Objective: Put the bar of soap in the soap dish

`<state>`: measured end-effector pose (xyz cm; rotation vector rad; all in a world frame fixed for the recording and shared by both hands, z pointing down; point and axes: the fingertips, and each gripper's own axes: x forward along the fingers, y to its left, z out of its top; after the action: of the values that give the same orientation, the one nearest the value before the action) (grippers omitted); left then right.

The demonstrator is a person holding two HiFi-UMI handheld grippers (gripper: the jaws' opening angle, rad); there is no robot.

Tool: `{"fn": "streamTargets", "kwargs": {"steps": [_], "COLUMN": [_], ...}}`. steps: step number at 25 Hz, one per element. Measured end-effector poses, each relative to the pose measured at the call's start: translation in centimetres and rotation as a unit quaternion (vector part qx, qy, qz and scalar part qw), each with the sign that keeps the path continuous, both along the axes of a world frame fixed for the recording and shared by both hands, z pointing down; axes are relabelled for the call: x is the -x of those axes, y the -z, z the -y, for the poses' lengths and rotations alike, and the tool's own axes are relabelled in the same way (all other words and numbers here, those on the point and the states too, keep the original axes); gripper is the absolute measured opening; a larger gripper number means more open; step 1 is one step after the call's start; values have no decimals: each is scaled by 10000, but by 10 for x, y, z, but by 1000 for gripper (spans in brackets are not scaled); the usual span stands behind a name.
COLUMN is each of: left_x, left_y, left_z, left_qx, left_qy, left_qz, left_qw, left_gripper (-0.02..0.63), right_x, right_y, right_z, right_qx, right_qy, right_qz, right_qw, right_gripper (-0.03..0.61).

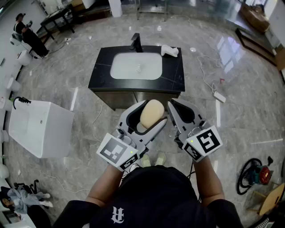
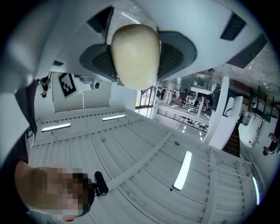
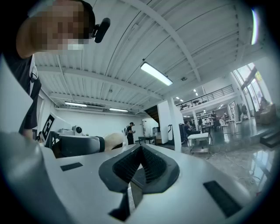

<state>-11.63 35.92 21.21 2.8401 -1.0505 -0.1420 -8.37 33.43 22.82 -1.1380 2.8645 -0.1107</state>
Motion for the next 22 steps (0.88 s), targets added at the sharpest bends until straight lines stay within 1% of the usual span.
{"fn": "streamTargets", "kwargs": {"steps": [4, 8, 11, 22], "left_x": [-4, -9, -10, -33], "left_y": [-2, -5, -4, -1], "left_z": [2, 2, 2, 5], "left_qx": [-11, -14, -46, -132], "left_qy": [7, -23, -39, 59], "left_qz": [24, 78, 150, 201], "left_qw": [10000, 10000, 9999, 9997], "left_gripper": [296, 296, 296, 296], "right_x": [-2, -7, -9, -36], "right_y": [-1, -2, -2, 5], "right_z": [1, -1, -3, -6], "right_qx": [19, 135, 171, -8], "right_qy": [79, 217, 246, 348], "right_qz": [40, 314, 380, 419], "right_qw": [10000, 9992, 9988, 9985], "right_gripper": [8, 8, 9, 9]}}
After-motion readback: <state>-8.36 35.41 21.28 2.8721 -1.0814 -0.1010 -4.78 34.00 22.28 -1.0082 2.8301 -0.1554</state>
